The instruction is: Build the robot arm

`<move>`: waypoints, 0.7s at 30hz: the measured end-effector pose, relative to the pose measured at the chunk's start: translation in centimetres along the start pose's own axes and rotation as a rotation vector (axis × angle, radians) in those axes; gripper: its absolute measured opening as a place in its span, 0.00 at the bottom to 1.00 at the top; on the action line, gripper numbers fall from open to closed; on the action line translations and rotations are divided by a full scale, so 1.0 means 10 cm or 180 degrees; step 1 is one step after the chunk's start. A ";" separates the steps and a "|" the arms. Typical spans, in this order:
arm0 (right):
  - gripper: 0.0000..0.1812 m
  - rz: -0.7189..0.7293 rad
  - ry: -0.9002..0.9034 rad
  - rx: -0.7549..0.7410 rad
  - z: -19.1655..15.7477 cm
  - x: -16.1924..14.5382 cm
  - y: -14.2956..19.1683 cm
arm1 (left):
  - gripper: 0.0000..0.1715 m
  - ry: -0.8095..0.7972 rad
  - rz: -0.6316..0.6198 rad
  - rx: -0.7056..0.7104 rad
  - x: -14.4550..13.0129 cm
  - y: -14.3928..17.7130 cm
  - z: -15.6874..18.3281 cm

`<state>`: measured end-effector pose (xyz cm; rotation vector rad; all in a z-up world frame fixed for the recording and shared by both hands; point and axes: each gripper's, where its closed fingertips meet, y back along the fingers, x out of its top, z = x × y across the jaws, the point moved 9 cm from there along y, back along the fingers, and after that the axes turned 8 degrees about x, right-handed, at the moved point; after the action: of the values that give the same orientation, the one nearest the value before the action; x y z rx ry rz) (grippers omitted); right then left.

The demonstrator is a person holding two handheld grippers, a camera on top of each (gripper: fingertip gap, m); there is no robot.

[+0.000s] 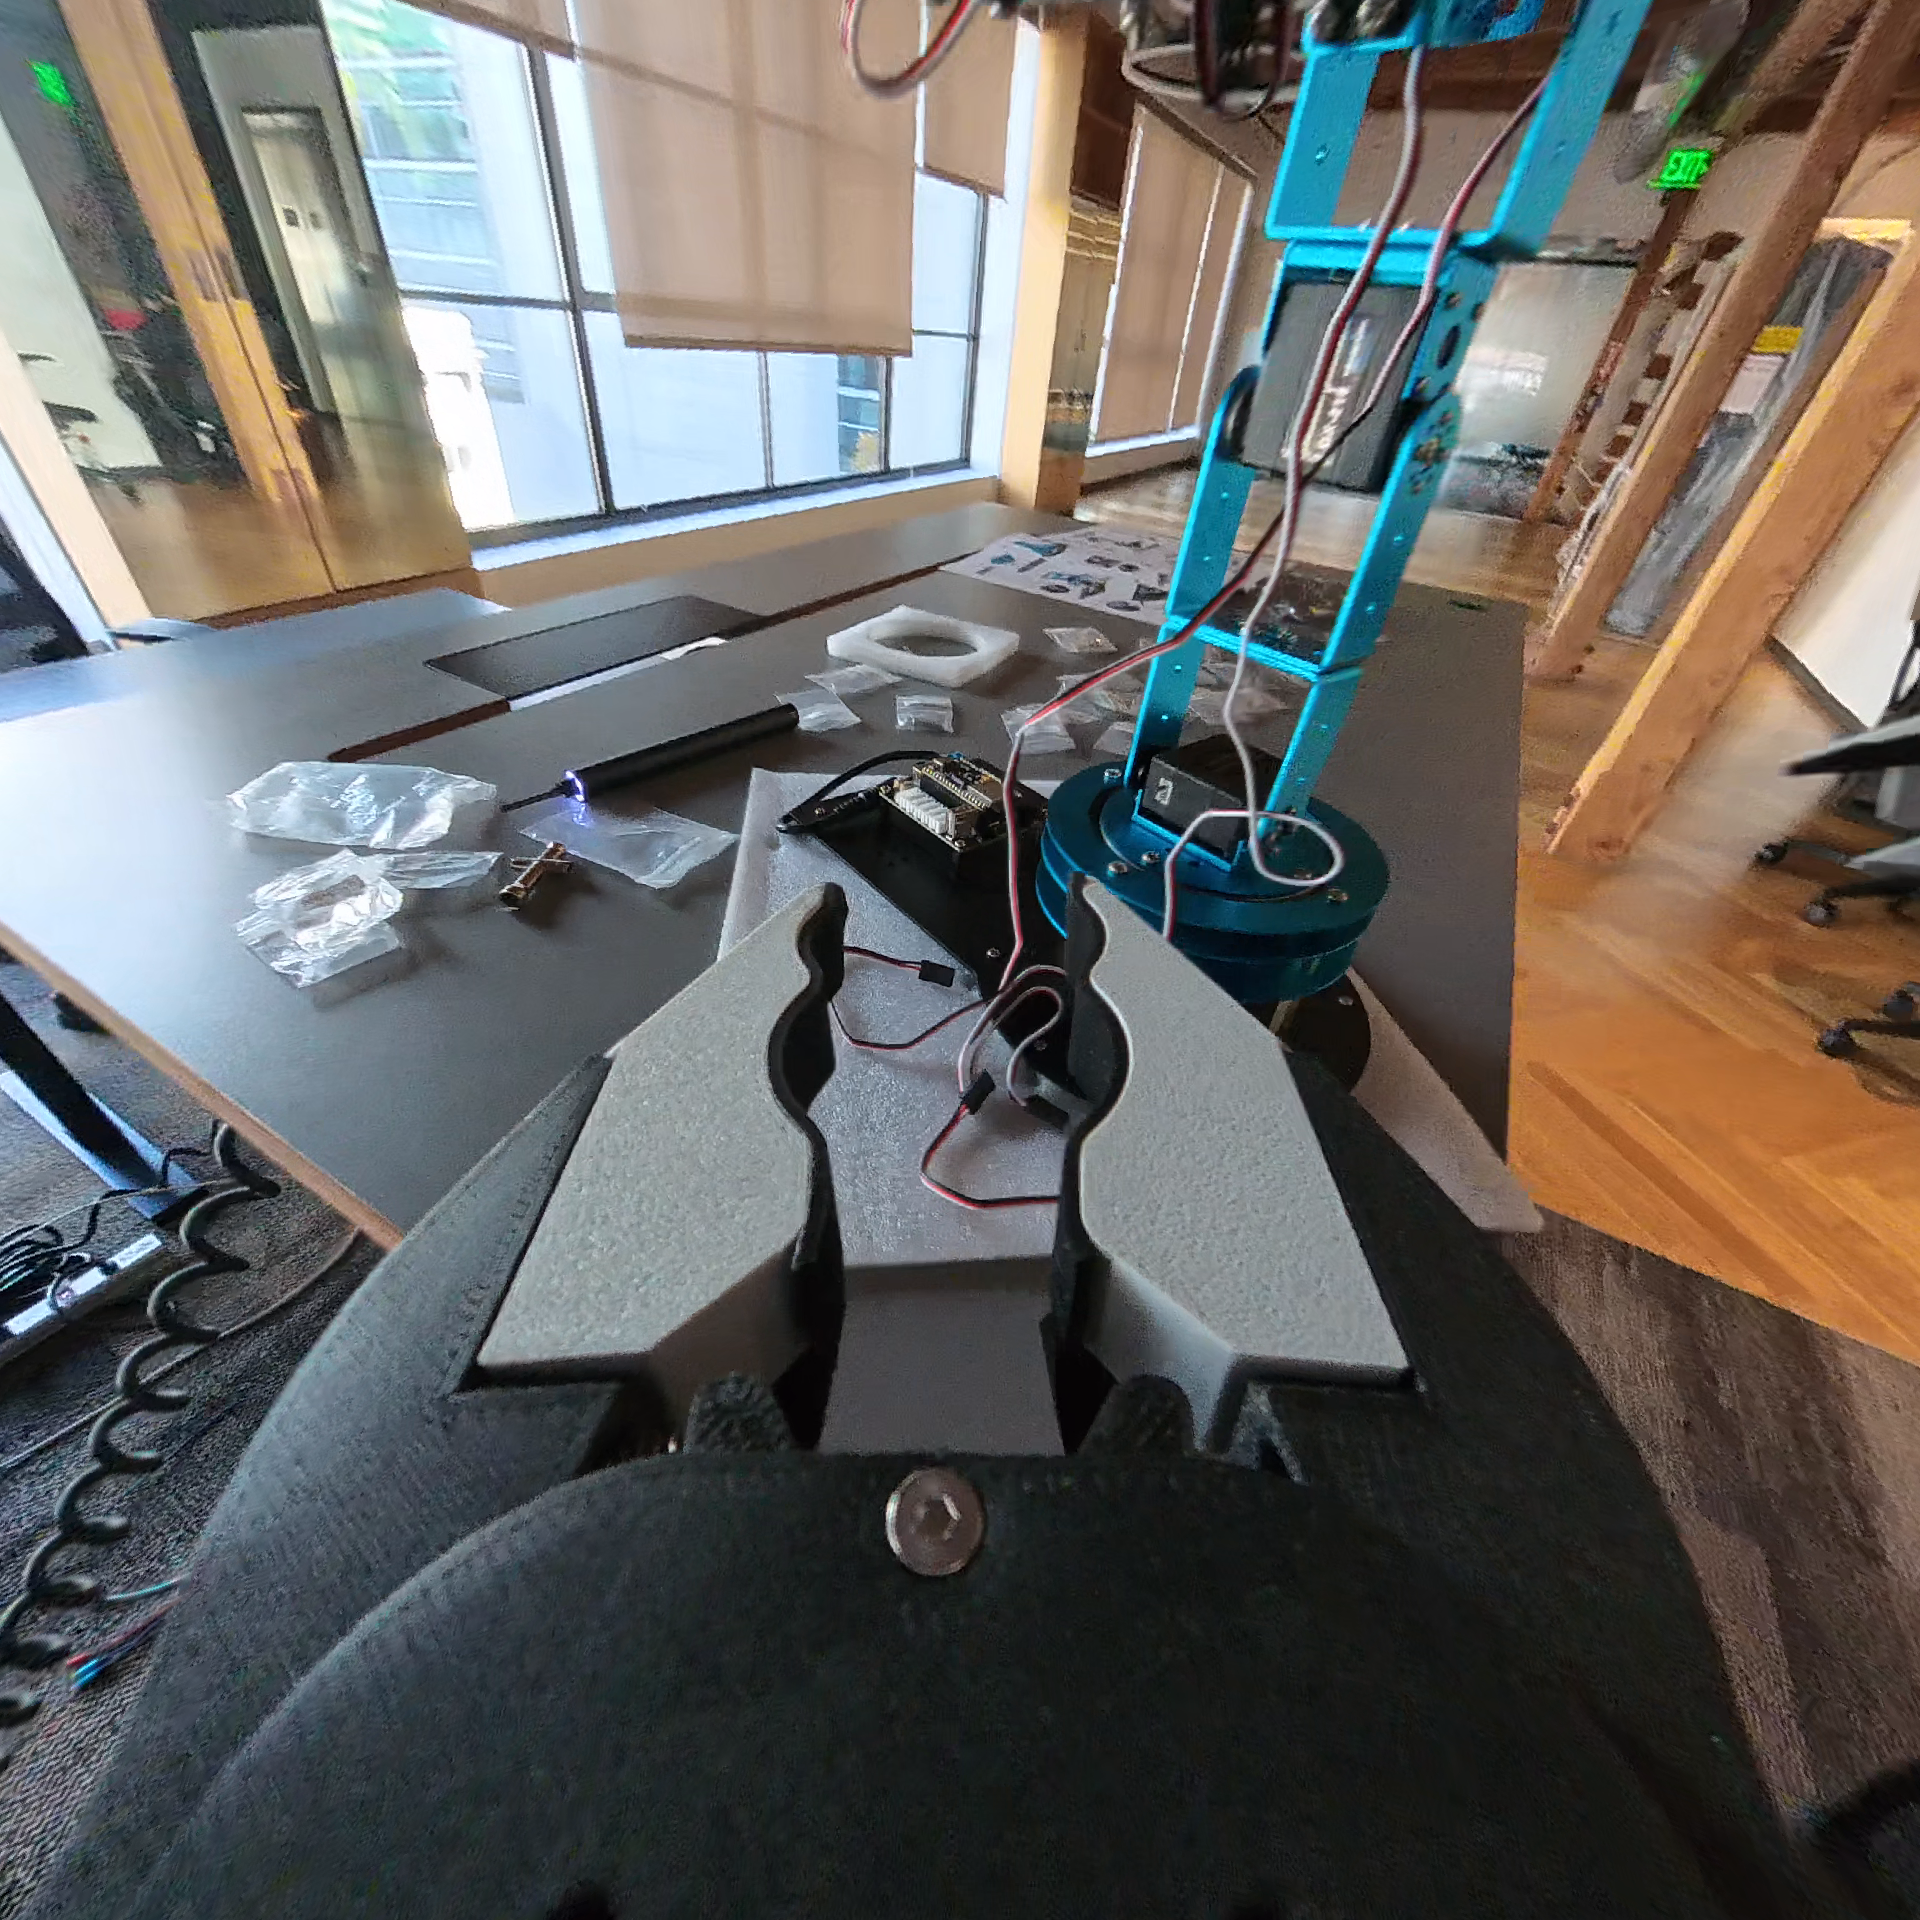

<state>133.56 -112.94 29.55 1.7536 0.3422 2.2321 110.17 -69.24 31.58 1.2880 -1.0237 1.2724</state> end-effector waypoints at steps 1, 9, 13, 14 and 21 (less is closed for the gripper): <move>0.28 0.0017 0.0062 0.0070 0.10 -0.01 -0.11 | 0.25 0.0010 0.0027 0.0022 0.00 0.04 0.02; 0.27 0.0070 0.0238 0.0789 1.09 0.12 -0.86 | 0.28 0.0104 0.0168 0.0489 0.00 0.19 0.19; 0.23 0.0039 0.0594 0.1308 1.58 0.24 -1.41 | 0.27 -0.0060 0.0092 0.0900 0.02 0.30 0.51; 0.23 0.0066 0.0655 0.1473 1.68 0.28 -1.56 | 0.26 -0.0081 0.0100 0.1033 0.04 0.31 0.62; 0.21 0.0387 0.0863 0.2739 2.19 0.48 -2.46 | 0.25 0.0279 0.0385 0.2067 -0.01 0.10 1.69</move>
<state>155.57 -87.97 30.29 1.8246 1.4693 2.6236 111.44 -86.05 32.76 1.6449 -0.6461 1.8276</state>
